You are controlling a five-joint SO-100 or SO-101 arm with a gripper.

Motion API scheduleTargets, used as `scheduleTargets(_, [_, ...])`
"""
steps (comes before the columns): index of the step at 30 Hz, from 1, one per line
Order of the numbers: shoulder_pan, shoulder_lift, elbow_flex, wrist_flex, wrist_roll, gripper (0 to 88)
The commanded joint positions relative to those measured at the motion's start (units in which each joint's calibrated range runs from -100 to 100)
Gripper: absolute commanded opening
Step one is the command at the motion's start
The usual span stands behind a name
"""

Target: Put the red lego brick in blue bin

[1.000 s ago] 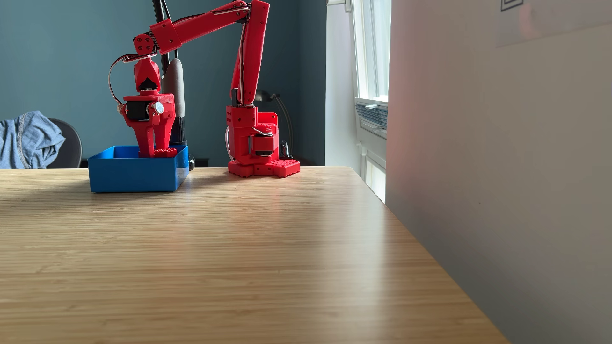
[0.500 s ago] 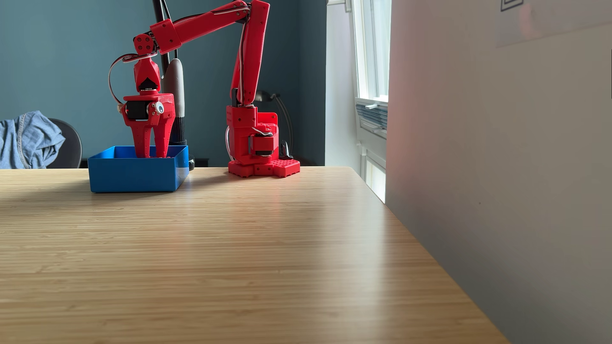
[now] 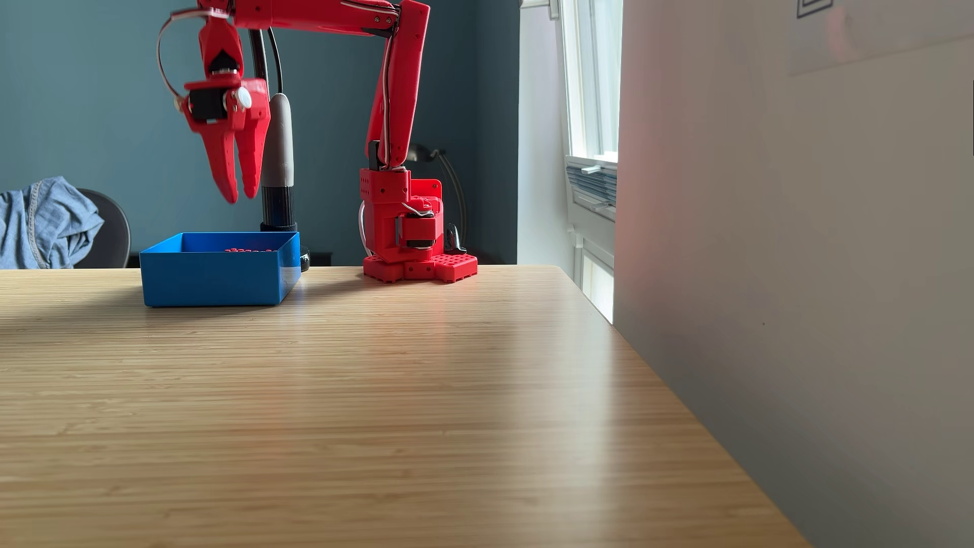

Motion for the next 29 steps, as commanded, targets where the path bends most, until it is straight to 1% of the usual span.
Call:
scheduleTargets(1, [-3.6, -3.4, -8.4, 3.6, -3.5, 0.1])
scheduleTargets(4, [-7.2, -3.4, -8.7, 4.2, -6.7, 0.1])
scheduleTargets(8, [-15.1, -3.4, -8.7, 4.4, -12.1, 0.1])
scheduleTargets(16, [-28.9, -3.4, -9.2, 4.3, -18.8, 0.1])
scheduleTargets(23, [-39.5, -3.4, -9.0, 4.2, -23.0, 0.1])
scheduleTargets(29, [-44.6, -3.4, -7.6, 4.2, -24.6, 0.1])
